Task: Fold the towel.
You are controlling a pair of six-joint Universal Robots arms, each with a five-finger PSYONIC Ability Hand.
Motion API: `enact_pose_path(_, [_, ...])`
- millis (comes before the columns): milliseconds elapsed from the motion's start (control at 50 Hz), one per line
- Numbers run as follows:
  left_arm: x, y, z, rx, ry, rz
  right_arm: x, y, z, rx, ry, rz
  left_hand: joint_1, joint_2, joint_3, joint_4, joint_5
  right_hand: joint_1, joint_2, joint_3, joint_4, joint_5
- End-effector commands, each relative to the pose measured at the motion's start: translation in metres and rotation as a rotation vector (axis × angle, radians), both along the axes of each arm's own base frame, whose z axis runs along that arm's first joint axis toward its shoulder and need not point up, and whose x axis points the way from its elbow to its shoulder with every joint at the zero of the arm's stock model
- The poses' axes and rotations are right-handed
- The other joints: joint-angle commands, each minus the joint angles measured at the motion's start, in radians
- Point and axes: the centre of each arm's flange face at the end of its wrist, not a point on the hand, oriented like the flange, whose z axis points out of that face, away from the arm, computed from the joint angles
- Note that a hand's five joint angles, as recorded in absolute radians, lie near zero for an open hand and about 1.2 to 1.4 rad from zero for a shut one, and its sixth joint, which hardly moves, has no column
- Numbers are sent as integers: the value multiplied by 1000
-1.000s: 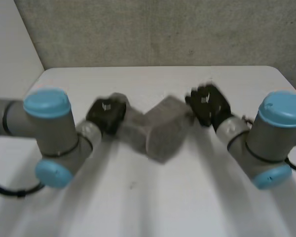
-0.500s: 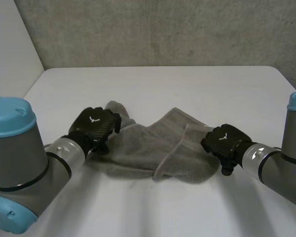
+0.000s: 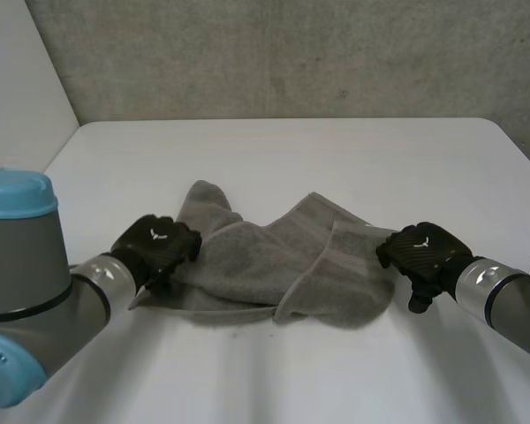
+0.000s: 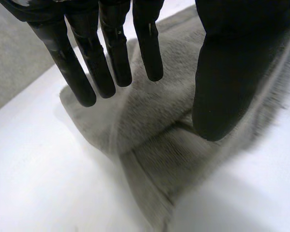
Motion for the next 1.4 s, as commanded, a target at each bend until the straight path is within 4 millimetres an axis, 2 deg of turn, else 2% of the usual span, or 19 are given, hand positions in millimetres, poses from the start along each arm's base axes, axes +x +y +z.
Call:
enact_pose_path(20, [13, 20, -6, 46, -16, 20, 0, 0, 0, -2, 0, 1, 59, 63, 63, 63, 63, 80, 8, 26, 28, 29])
enact_pose_path(320, [19, 15, -24, 51, -16, 45, 0, -3, -2, -36, -6, -4, 97, 101, 101, 101, 101, 80, 8, 26, 28, 29])
enact_pose_path(460, [16, 9, -37, 52, -18, 44, 0, -7, 2, -56, -13, -8, 372, 376, 376, 376, 376, 77, 5, 23, 25, 26])
enact_pose_path(540, [16, 8, -41, 60, -22, 42, 4, -17, 15, -90, -46, -18, 546, 550, 550, 550, 550, 10, -62, -44, -42, -41])
enact_pose_path(580, [16, 7, -42, 60, -23, 43, 6, -23, 21, -98, -63, -26, 791, 795, 795, 795, 795, -13, -86, -68, -65, -64])
enact_pose_path(640, [16, 7, -42, 59, -23, 41, 9, -32, 35, -90, -93, -29, 792, 797, 796, 796, 796, -31, -103, -86, -83, -82])
enact_pose_path(700, [17, 6, -39, 49, -20, 49, 16, -44, 38, -41, -119, 7, 792, 797, 796, 796, 796, -52, -124, -106, -104, -103])
enact_pose_path(760, [18, 6, -32, 29, -13, 51, 25, -56, 43, -10, -151, 64, 792, 797, 796, 796, 796, -46, -118, -100, -98, -97])
enact_pose_path(820, [19, 7, -17, -16, 6, 55, 34, -67, 45, 1, -168, 110, 792, 797, 796, 796, 796, -31, -104, -86, -83, -82])
enact_pose_path(900, [19, 9, -8, -40, 16, 56, 49, -85, 33, 10, -169, 140, 792, 797, 796, 796, 796, -11, -83, -65, -63, -62])
enact_pose_path(1000, [21, 12, 2, -70, 28, 56, 57, -99, 18, 19, -165, 144, 792, 797, 796, 796, 796, 13, -60, -42, -39, -38])
enact_pose_path(1140, [20, 16, 15, -112, 46, 50, 70, -108, -4, 39, -158, 161, 792, 797, 796, 796, 796, 77, 5, 23, 25, 26])
enact_pose_path(1220, [21, 17, 17, -115, 48, 52, 73, -114, -19, 52, -149, 154, 792, 797, 796, 796, 796, 107, 34, 52, 55, 56])
enact_pose_path(1400, [20, 17, 17, -117, 51, 49, 78, -118, -36, 64, -129, 139, 792, 797, 796, 796, 796, 189, 117, 134, 137, 138])
